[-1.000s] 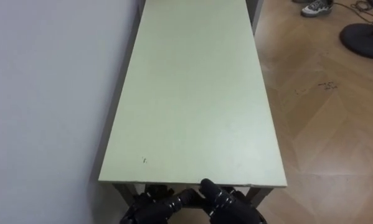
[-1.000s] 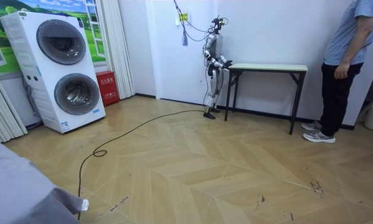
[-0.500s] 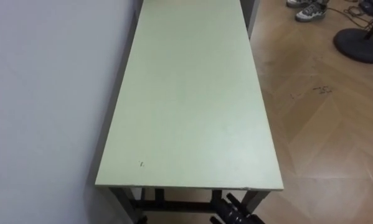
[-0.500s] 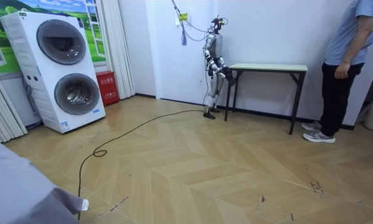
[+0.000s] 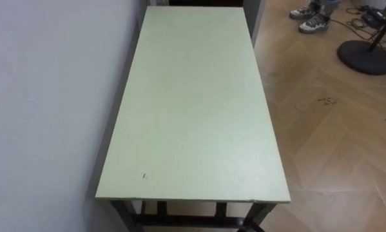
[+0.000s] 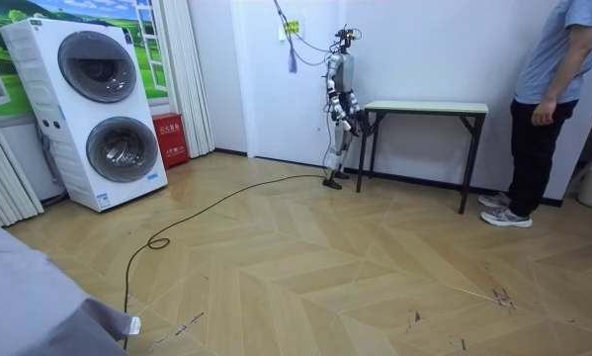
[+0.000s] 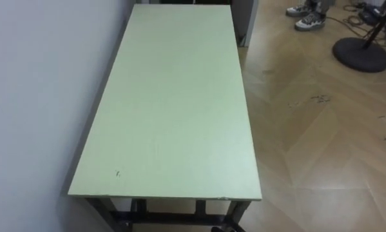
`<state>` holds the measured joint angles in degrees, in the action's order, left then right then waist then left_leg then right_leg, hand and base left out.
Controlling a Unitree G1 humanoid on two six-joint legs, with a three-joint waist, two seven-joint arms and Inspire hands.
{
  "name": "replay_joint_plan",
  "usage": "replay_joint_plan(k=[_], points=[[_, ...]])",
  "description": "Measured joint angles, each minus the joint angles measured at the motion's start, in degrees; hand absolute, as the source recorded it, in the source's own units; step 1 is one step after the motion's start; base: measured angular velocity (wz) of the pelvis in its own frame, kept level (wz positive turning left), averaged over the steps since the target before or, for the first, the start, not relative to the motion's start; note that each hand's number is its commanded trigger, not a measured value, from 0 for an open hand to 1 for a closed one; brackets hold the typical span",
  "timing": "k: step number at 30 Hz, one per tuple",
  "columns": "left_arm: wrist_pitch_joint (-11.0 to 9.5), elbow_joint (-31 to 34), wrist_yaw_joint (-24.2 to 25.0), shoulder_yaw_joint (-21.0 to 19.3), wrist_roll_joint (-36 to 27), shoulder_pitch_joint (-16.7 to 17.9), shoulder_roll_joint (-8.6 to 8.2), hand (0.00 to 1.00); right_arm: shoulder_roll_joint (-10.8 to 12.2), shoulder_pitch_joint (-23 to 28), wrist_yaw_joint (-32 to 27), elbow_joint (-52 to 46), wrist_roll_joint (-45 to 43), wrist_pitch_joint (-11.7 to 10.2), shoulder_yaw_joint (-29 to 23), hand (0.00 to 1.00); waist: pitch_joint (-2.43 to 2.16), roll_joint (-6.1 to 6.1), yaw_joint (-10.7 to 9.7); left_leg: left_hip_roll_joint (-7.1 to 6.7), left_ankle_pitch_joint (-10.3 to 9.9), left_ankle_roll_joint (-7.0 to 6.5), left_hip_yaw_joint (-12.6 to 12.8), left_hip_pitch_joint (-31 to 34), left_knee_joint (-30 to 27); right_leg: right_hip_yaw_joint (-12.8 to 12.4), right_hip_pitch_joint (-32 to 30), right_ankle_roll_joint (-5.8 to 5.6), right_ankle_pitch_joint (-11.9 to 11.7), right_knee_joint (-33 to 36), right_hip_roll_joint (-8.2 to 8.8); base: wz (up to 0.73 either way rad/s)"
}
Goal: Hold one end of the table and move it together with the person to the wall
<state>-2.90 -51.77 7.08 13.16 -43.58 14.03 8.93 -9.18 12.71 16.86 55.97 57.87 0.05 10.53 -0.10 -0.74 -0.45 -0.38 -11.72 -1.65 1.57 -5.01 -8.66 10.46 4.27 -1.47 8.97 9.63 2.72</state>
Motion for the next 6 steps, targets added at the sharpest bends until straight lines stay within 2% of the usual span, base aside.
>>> replay_joint_plan(k=[2, 6], points=[[-0.13, -1.21, -0.33, -2.4, 3.37, -0.12, -1.06, 0.0, -0.02, 0.25, -2.01, 4.06, -1.61, -0.04, -1.97, 0.0, 0.02, -0.07, 0.29, 0.19, -0.08, 0.15, 0.17, -0.24, 0.02, -0.09, 0.04, 0.0, 0.0, -0.04, -0.2, -0.05], [0.14, -4.73, -1.89, -4.03, 8.51, -0.69, -1.8, 0.0, 0.4, 1.1, -4.04, 9.49, -3.08, 0.28, -2.51, 0.0, 0.13, -0.16, 0.75, 0.85, -0.39, 0.63, 0.87, -0.76, 0.03, -0.51, 0.26, 0.0, 0.0, -0.04, -0.79, -0.1]])
